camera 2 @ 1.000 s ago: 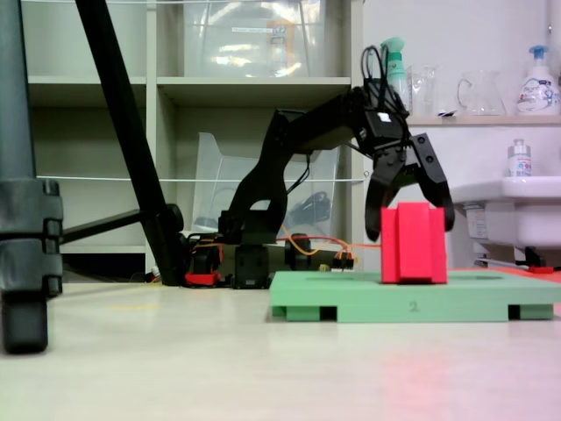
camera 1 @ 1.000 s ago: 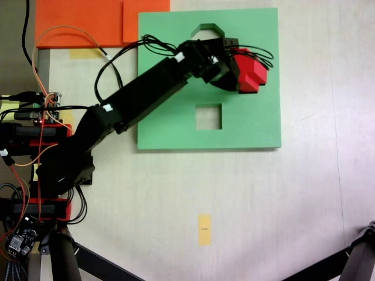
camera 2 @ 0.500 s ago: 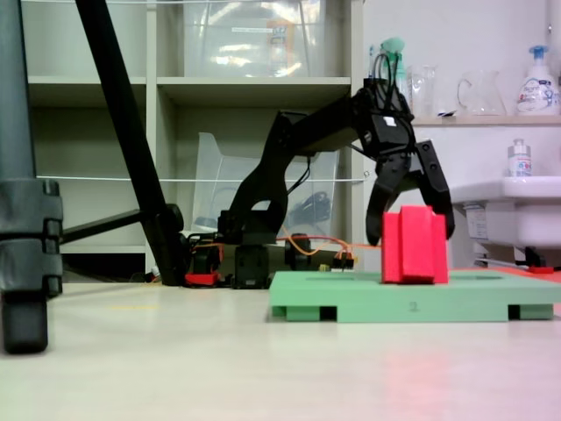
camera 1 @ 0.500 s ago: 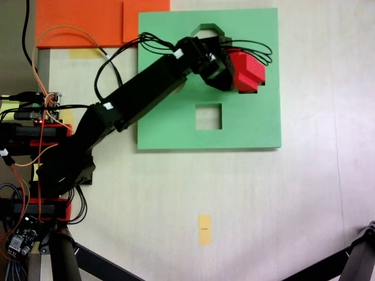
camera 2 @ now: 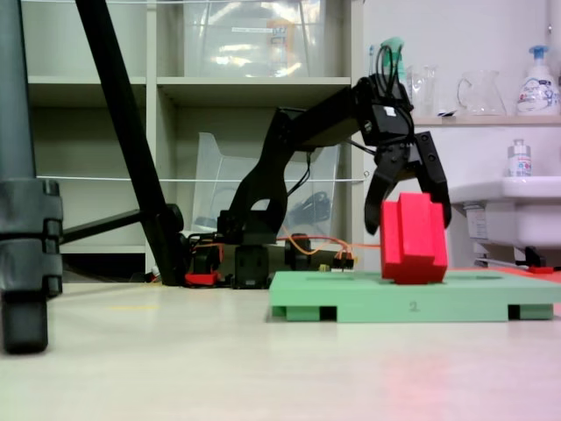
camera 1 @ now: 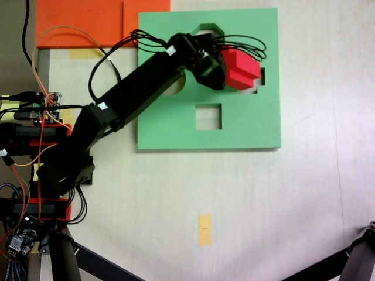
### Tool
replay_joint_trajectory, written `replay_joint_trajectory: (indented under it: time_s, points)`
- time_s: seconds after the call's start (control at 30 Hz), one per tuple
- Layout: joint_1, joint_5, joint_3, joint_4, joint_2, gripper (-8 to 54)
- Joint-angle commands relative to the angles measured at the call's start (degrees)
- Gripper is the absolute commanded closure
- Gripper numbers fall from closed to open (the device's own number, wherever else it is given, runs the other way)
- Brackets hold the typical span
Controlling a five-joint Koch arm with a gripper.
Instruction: Put the cross columnar block into the corresponding hole
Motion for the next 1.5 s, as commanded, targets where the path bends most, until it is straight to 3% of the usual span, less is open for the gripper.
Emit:
replay_joint_trajectory:
  time_s: [0.0,0.43,1.07,1.23,1.47]
  points:
    - [-0.5,0.9,-1.8,1.3,5.3,25.9]
    - [-2.5,3.5,-1.0,12.2,7.5,25.9]
    - [0.7,4.2,-1.1,12.5,-0.8,25.8]
    - [1.9,2.1,-1.2,11.1,-2.4,24.2]
    - [3.5,-3.7,-3.2,8.4,-3.4,15.5]
